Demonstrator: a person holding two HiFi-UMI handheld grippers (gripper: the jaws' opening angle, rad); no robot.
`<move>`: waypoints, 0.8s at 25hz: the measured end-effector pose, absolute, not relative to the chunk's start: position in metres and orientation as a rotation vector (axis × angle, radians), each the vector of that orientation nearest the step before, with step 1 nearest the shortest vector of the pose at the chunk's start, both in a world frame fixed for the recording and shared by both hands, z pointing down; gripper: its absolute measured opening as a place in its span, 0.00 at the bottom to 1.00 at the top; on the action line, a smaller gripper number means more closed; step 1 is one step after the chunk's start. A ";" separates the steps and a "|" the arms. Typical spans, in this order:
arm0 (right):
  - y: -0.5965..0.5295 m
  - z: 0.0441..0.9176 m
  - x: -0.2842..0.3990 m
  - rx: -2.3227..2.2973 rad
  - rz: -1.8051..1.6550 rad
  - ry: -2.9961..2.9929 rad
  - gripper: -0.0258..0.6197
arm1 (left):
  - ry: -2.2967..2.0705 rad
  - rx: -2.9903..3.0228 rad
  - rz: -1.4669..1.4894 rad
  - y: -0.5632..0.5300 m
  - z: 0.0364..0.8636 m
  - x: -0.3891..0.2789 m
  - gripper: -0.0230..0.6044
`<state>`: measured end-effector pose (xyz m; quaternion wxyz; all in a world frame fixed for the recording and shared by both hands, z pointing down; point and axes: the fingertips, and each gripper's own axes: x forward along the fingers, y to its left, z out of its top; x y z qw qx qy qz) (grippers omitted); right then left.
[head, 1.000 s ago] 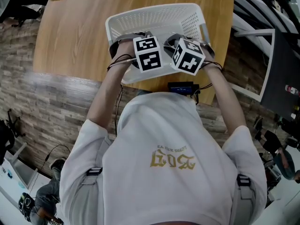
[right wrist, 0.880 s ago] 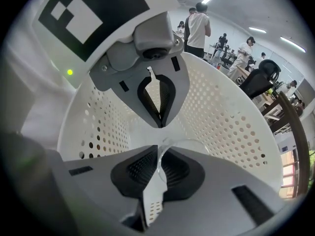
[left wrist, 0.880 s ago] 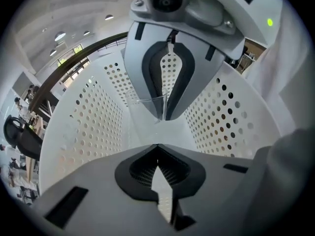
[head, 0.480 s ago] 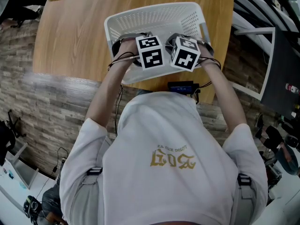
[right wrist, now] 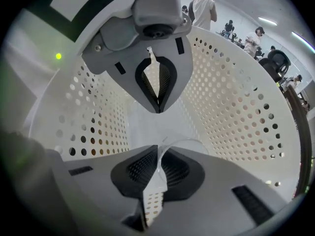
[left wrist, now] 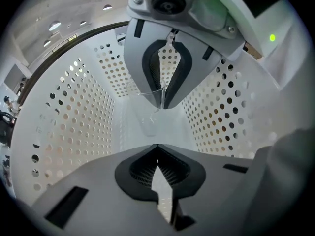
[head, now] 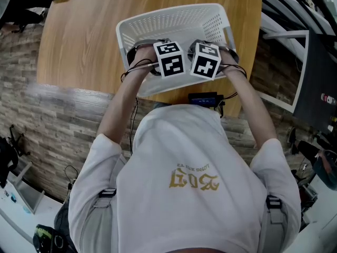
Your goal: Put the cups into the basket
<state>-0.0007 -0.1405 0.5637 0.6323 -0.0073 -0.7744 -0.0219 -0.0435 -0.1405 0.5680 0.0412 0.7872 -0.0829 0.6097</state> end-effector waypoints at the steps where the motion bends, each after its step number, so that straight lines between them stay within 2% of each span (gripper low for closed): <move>1: -0.140 0.566 0.001 -0.018 -0.049 -1.763 0.08 | -0.253 2.401 1.867 -0.140 0.570 -0.044 0.05; 20: -0.147 0.578 0.020 0.005 -0.091 -1.615 0.08 | -0.214 2.327 1.881 -0.135 0.584 -0.047 0.05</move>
